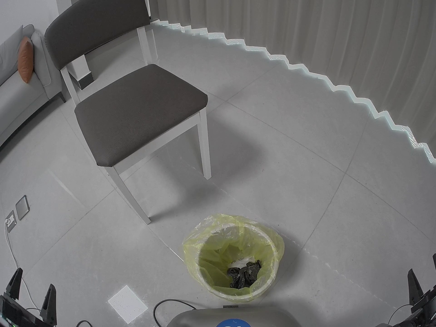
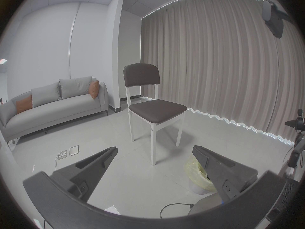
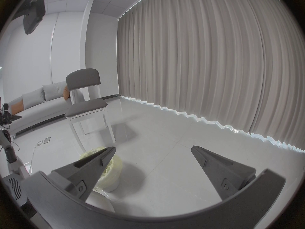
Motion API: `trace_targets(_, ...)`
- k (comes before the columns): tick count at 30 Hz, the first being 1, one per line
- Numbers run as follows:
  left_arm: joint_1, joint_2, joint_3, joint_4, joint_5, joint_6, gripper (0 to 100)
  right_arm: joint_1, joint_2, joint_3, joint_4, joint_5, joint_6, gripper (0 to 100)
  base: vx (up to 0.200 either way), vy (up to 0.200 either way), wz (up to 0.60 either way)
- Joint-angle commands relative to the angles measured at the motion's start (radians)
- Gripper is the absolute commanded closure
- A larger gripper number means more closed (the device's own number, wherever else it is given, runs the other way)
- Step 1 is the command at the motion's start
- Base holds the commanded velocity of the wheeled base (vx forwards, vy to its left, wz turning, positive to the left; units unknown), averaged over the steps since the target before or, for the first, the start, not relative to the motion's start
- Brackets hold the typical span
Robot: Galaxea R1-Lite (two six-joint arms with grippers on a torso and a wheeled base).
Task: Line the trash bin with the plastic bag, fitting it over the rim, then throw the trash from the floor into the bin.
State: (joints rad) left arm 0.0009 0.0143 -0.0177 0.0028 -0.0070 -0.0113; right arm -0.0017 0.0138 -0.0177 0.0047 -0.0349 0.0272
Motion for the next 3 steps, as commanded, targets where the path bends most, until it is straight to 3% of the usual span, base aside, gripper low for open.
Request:
trace_targets(1, -0.001, -0.014, 0.016, 0.002, -0.005, 0.007, 0, 0.0, -0.012, 0.016, 0.0, -0.005, 0.008, 0, 0.0, 0.0, 0.0)
trace_targets(3, 0.001, -0.014, 0.016, 0.002, -0.007, 0.016, 0, 0.0, -0.011, 0.016, 0.0, -0.003, 0.008, 0, 0.0, 0.0, 0.0)
